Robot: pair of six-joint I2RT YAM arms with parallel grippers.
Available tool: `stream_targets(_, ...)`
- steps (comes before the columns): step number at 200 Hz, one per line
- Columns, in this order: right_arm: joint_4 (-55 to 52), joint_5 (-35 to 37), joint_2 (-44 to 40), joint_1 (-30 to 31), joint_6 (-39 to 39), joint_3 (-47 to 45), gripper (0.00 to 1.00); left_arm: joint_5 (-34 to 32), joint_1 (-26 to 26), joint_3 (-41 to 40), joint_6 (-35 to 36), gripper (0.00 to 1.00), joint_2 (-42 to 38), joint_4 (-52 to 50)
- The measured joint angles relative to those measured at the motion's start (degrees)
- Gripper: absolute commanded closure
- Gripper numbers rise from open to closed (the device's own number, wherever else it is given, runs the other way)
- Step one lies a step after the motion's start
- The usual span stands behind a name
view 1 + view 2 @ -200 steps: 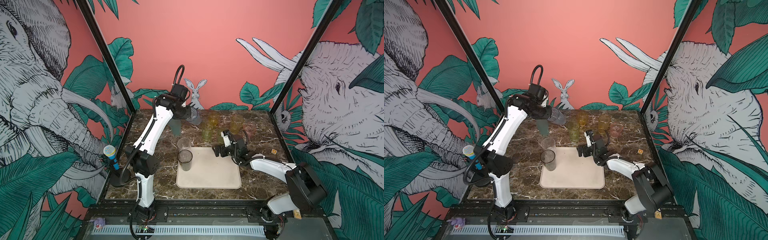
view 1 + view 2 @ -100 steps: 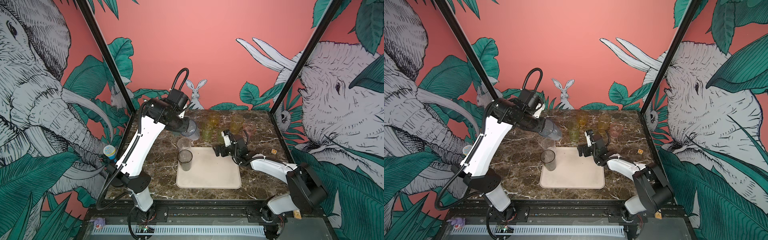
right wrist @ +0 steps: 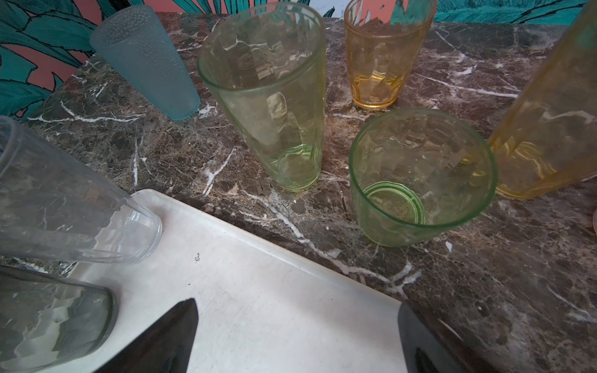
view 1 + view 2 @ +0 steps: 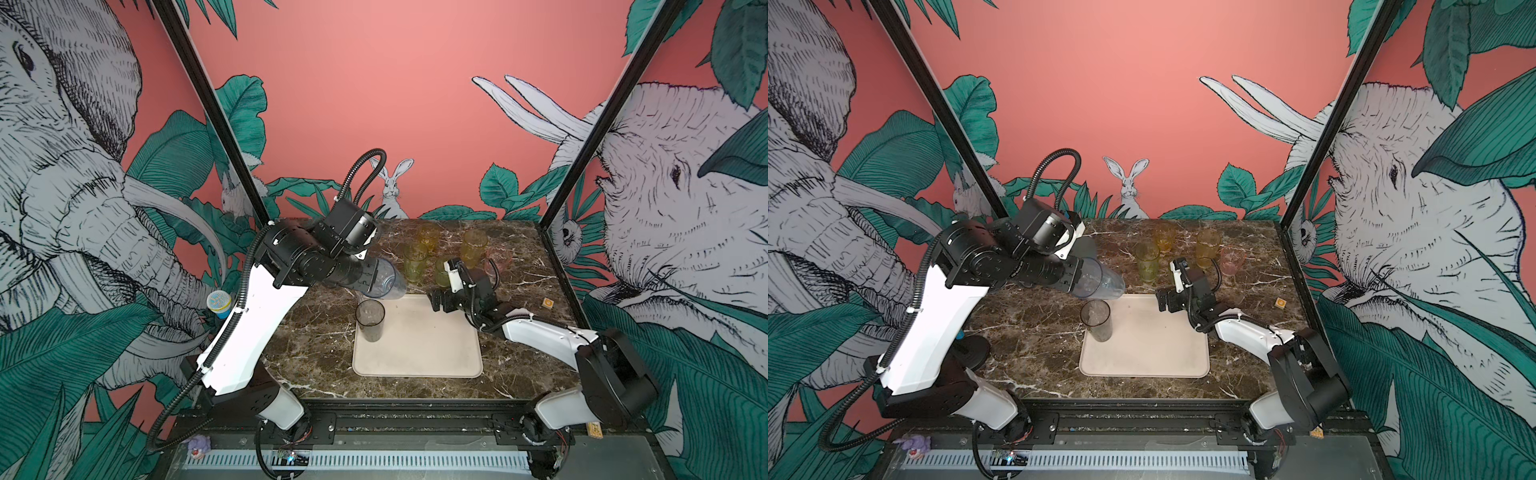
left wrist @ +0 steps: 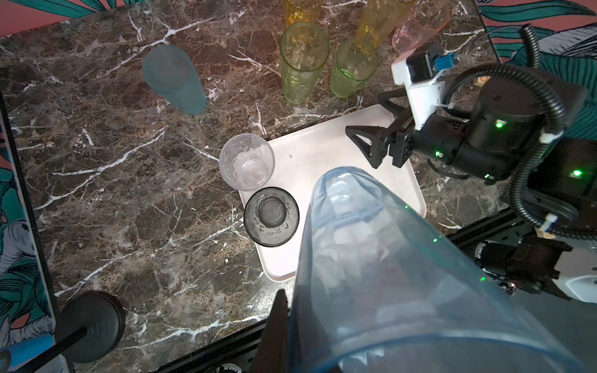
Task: Place the glasses into the tray
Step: Place the glass on the tray.
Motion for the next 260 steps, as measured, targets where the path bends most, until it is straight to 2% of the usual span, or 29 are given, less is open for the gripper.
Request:
stream_targets(42, 0.0, 0.2, 0.0, 0.0, 0.0, -0.2, 0.01, -0.5, -5.2, -2.5, -3.1, 1.0, -1.2, 0.0)
stream_targets(77, 0.1, 0.6, 0.0, 0.0, 0.0, -0.2, 0.01, -0.4, -7.3, -7.6, -5.3, 1.0, -3.4, 0.0)
stream_targets(173, 0.4, 1.0, 0.0, 0.0, 0.0, -0.2, 0.01, 1.6, -8.1, -28.4, -9.6, 1.0, -12.2, 0.0)
stream_targets(260, 0.4, 1.0, 0.0, 0.0, -0.1, -0.2, 0.01, 1.3, -8.2, -42.0, -13.4, 1.0, -12.8, 2.0)
